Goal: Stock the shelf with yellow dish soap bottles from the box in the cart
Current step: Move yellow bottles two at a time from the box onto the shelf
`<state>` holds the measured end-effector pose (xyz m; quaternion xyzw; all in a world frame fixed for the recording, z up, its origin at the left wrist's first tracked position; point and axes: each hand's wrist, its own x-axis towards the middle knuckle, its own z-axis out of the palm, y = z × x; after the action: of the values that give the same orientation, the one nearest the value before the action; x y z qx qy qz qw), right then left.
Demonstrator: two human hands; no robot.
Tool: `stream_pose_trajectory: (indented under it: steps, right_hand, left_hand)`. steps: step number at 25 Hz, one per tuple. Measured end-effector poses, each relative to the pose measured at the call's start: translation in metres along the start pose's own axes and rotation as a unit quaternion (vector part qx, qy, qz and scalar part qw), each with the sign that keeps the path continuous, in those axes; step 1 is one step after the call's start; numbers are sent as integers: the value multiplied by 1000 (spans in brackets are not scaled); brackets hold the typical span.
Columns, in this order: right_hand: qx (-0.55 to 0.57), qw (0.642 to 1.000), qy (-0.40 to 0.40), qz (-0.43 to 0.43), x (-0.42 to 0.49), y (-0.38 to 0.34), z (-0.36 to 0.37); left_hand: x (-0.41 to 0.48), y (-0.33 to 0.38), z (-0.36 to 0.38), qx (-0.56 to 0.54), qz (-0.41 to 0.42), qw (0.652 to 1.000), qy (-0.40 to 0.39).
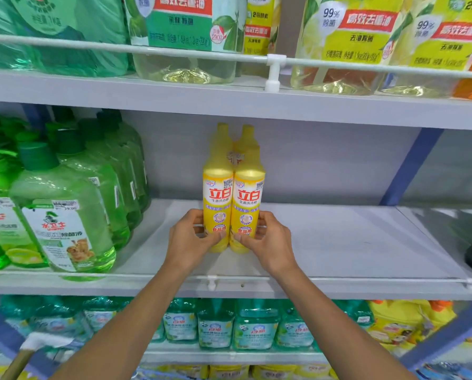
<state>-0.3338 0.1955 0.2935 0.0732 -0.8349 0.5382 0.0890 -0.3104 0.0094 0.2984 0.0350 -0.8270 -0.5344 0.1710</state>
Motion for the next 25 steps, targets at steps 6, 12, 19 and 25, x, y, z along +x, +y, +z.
stream_pose_trajectory:
  steps: [6, 12, 19, 25]
  right_hand:
    - [0, 999, 32, 34, 56, 13, 16]
    - [4, 998, 29, 47, 72, 19, 20]
    - [-49, 997, 14, 48, 72, 14, 18]
    - [-179, 982, -37, 42, 45, -12, -10]
  left_hand:
    - [53, -8, 28, -7, -32, 999, 35]
    - [68, -17, 39, 1, -49, 997, 62]
    - [68, -8, 37, 17, -70, 997, 40]
    - [44, 19, -1, 220, -66, 972, -57]
